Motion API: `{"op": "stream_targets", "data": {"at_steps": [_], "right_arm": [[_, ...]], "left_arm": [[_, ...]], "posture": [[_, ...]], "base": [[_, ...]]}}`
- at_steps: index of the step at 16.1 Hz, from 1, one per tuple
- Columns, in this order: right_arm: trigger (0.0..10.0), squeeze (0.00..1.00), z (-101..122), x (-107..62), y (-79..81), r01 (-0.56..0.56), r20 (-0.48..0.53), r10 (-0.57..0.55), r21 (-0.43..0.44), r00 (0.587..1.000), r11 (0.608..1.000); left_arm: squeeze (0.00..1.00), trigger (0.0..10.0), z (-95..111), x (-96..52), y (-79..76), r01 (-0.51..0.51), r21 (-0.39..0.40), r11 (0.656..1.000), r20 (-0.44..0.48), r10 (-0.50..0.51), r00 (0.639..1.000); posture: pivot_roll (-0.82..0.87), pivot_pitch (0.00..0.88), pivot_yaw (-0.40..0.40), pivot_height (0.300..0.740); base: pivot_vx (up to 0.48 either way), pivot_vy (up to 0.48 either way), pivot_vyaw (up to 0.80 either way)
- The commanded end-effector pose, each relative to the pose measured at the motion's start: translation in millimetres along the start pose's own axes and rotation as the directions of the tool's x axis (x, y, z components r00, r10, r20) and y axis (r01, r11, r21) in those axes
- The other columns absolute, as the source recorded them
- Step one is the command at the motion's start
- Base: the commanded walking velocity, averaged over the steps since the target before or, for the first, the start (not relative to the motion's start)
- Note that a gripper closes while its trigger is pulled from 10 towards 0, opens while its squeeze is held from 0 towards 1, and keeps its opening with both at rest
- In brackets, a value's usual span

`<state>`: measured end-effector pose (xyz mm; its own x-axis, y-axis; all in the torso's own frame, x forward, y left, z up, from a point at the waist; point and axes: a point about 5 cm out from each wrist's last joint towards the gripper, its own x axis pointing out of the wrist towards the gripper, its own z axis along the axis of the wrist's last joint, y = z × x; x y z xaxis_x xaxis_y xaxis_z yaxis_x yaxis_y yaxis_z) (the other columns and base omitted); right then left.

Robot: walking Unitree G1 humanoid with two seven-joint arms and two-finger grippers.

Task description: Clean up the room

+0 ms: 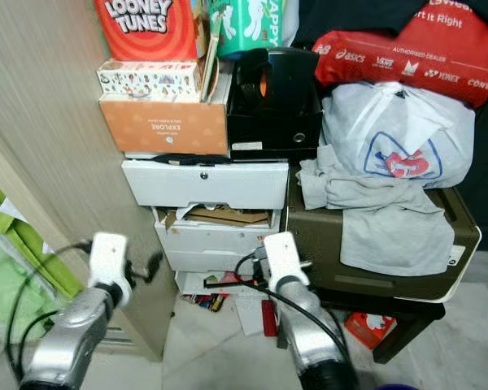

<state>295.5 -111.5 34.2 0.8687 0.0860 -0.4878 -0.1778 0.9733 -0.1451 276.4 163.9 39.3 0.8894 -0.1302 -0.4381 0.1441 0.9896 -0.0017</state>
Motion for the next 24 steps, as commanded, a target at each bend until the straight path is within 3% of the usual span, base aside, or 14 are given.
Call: {"op": "stream_targets", "data": {"at_steps": [1, 3, 6, 8, 9, 10, 13, 15, 20, 24], "right_arm": [[10.0, 0.0, 4.5, 6.5, 5.9, -0.01, -0.003, 0.01, 0.002, 1.0, 1.0], [10.0, 0.0, -6.8, 15.7, 22.8, -0.07, -0.092, 0.069, -0.002, 0.993, 0.998], [10.0, 0.0, -27.9, 18.9, 39.3, -0.094, -0.235, 0.11, 0.08, 0.966, 0.992], [10.0, 0.0, -37.6, 18.0, 37.8, -0.05, -0.284, 0.083, 0.121, 0.955, 0.991], [10.0, 0.0, -61.8, 12.0, 29.9, 0.02, -0.388, 0.027, 0.117, 0.921, 0.993], [10.0, 0.0, -71.6, 8.9, 25.0, 0.025, -0.426, 0.007, 0.07, 0.905, 0.997], [10.0, 0.0, -72.0, 9.0, 24.2, 0.002, -0.43, 0.011, 0.028, 0.903, 1.0], [10.0, 0.0, -63.4, 12.5, 25.4, -0.029, -0.396, 0.02, -0.019, 0.918, 0.999], [10.0, 0.0, -47.9, 17.3, 33.2, -0.075, -0.349, 0.041, -0.083, 0.936, 0.994], [10.0, 0.0, -44.6, 18.5, 32.2, -0.074, -0.341, 0.039, -0.09, 0.939, 0.993]], "left_arm": [[0.0, 10.0, -10.4, 6.5, -1.7, 0.036, -0.006, 0.999, -0.094, -0.037, 0.995], [0.0, 10.0, -38.7, 17.5, -8.5, 0.092, 0.054, 0.994, -0.292, -0.072, 0.954], [0.0, 10.0, -61.6, 23.0, -15.0, 0.109, -0.019, 0.994, -0.423, -0.107, 0.9], [0.0, 10.0, -66.3, 23.7, -13.7, 0.08, -0.045, 0.996, -0.455, -0.092, 0.886], [0.0, 10.0, -77.8, 19.9, -7.5, 0.046, -0.047, 0.998, -0.513, -0.064, 0.856], [0.0, 10.0, -87.6, 13.7, 5.3, -0.003, 0.011, 1.0, -0.545, 0.009, 0.838], [0.0, 10.0, -93.1, 9.6, 14.4, -0.078, -0.001, 0.997, -0.559, 0.064, 0.827], [0.0, 10.0, -87.2, 14.9, 5.9, -0.023, 0.034, 0.999, -0.533, 0.037, 0.845], [0.0, 10.0, -72.3, 25.0, -5.2, -0.021, -0.001, 1.0, -0.485, 0.018, 0.874], [0.0, 10.0, -67.1, 27.5, -3.8, -0.037, -0.021, 0.999, -0.464, 0.023, 0.886]], "posture": [[-0.1, 0.027, 0.042, 0.74], [-0.09, 0.019, 0.033, 0.74], [-0.09, 0.009, 0.029, 0.74], [-0.08, 0.001, 0.024, 0.74], [-0.07, 0.0, 0.016, 0.74], [-0.08, 0.0, 0.011, 0.74], [-0.1, 0.0, 0.014, 0.74], [-0.09, 0.007, 0.007, 0.74], [-0.09, 0.004, -0.018, 0.74], [-0.09, 0.0, -0.016, 0.74]], "base": [[0.0, 0.0, 0.0], [0.0, 0.0, 0.0], [0.0, 0.0, 0.0], [0.0, 0.0, 0.0], [0.0, 0.0, 0.0], [0.0, 0.0, 0.0], [0.0, 0.0, 0.0], [0.0, 0.0, 0.0], [0.0, 0.0, 0.58], [0.0, 0.0, 0.4]]}}
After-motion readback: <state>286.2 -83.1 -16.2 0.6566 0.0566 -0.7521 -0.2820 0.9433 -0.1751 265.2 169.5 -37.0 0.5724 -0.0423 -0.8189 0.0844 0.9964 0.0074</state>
